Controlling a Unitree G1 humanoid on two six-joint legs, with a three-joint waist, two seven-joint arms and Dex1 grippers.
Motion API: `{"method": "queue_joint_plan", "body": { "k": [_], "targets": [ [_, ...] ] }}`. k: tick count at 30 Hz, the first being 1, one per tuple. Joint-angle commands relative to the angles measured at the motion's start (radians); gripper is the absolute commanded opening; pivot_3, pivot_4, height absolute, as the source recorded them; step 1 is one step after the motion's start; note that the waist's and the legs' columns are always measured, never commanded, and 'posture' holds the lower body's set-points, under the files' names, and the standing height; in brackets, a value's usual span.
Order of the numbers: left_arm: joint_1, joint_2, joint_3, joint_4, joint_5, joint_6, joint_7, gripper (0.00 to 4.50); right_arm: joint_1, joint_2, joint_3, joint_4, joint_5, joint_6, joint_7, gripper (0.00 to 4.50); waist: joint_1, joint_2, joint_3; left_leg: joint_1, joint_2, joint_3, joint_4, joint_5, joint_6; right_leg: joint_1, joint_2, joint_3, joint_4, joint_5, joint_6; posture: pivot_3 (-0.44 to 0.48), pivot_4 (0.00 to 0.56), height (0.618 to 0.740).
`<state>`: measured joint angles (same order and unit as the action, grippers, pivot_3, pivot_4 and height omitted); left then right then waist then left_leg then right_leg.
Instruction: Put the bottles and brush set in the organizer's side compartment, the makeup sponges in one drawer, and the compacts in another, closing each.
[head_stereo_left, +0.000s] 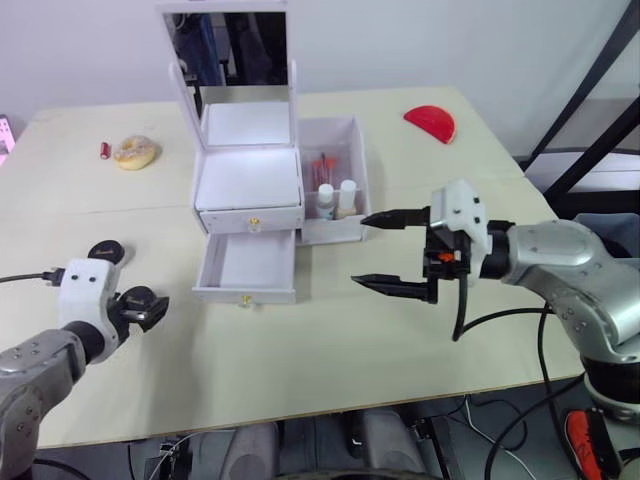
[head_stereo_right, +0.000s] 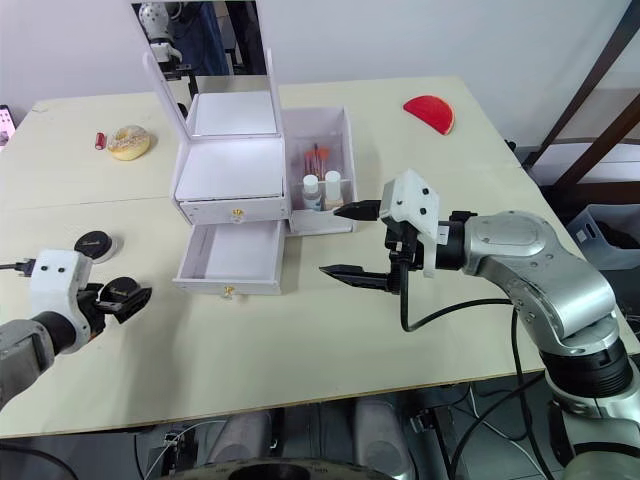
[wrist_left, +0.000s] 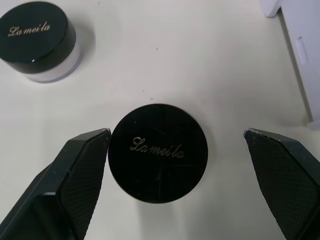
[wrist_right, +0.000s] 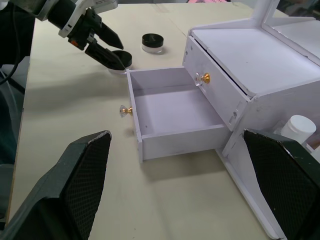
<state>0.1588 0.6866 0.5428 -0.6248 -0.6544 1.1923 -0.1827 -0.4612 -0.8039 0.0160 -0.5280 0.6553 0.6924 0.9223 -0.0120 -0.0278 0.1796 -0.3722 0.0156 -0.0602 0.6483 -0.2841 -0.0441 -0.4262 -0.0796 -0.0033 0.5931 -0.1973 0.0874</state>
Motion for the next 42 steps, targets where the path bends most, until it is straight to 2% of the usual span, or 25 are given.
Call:
{"method": "queue_joint_plan", "body": {
  "k": [1,12,15,17,18,25,31,36,39,42],
  "targets": [
    [-0.021,0.010,0.024,0.006,0.023,0.002,-0.001,4.48,-0.008,0.003,-0.017,-0.035,0.015,-0.002,-0.006,4.50,0.000,0.000,0.000,0.000,0.000,0.000,0.000,0.000,0.000,0.000,0.000,0.000,0.000,0.000,0.000,0.000,0.150,0.739],
    [-0.046,-0.007,-0.016,-0.006,0.022,0.044,-0.018,4.48,-0.004,0.004,-0.019,-0.046,0.021,0.004,-0.019,4.50,0.000,0.000,0.000,0.000,0.000,0.000,0.000,0.000,0.000,0.000,0.000,0.000,0.000,0.000,0.000,0.000,0.150,0.739],
    [-0.052,-0.011,-0.014,-0.006,0.022,0.055,-0.017,3.64,-0.002,0.002,-0.020,-0.049,0.022,0.005,-0.022,4.50,0.000,0.000,0.000,0.000,0.000,0.000,0.000,0.000,0.000,0.000,0.000,0.000,0.000,0.000,0.000,0.000,0.150,0.739],
    [-0.054,-0.014,-0.012,-0.006,0.022,0.060,-0.017,2.64,-0.001,0.002,-0.021,-0.051,0.023,0.006,-0.024,4.50,0.001,0.000,0.000,0.000,0.000,0.000,0.000,0.000,0.000,0.000,0.000,0.000,0.000,0.000,0.000,0.000,0.150,0.739],
    [-0.055,-0.012,-0.014,-0.006,0.024,0.059,-0.018,2.57,-0.002,0.002,-0.022,-0.050,0.023,0.007,-0.024,4.50,0.001,0.000,0.000,0.000,0.000,0.000,0.000,0.000,0.000,0.000,0.000,0.000,0.000,0.000,0.000,0.000,0.150,0.739],
    [-0.068,0.016,-0.005,-0.015,0.038,0.058,-0.032,2.58,-0.006,-0.002,-0.024,-0.048,0.025,0.007,-0.023,4.50,0.000,0.000,0.000,0.000,0.000,0.000,0.000,0.000,0.000,0.000,0.000,0.000,0.000,0.000,0.000,0.000,0.150,0.739],
    [-0.094,0.098,0.020,-0.044,0.042,0.048,-0.081,2.58,-0.011,-0.007,-0.027,-0.042,0.024,0.005,-0.016,4.50,0.001,-0.001,0.000,-0.001,0.000,0.000,0.000,0.000,0.000,-0.001,0.000,0.000,0.000,0.000,0.000,0.000,0.150,0.739],
    [-0.207,0.255,0.084,-0.036,-0.070,0.046,-0.269,2.58,-0.020,-0.011,-0.027,-0.044,0.022,0.006,-0.012,4.50,0.000,-0.001,0.001,-0.001,0.000,0.000,0.000,0.000,0.000,-0.001,0.000,0.000,0.000,0.000,0.000,0.000,0.150,0.739],
    [-0.244,0.338,0.063,0.009,-0.115,0.003,-0.402,2.58,-0.025,-0.012,-0.026,-0.044,0.020,0.005,-0.012,4.50,-0.001,0.000,0.001,-0.001,0.000,0.001,0.000,0.000,0.000,-0.001,-0.001,0.000,0.000,0.000,0.000,0.000,0.150,0.739],
    [-0.287,0.381,0.017,0.052,-0.172,-0.033,-0.522,2.58,-0.023,-0.013,-0.027,-0.049,0.018,0.003,-0.012,4.50,-0.004,0.000,0.001,-0.001,0.000,0.001,-0.001,0.000,0.000,-0.002,-0.001,0.000,0.000,-0.001,0.001,0.000,0.150,0.739]
  ]
}}
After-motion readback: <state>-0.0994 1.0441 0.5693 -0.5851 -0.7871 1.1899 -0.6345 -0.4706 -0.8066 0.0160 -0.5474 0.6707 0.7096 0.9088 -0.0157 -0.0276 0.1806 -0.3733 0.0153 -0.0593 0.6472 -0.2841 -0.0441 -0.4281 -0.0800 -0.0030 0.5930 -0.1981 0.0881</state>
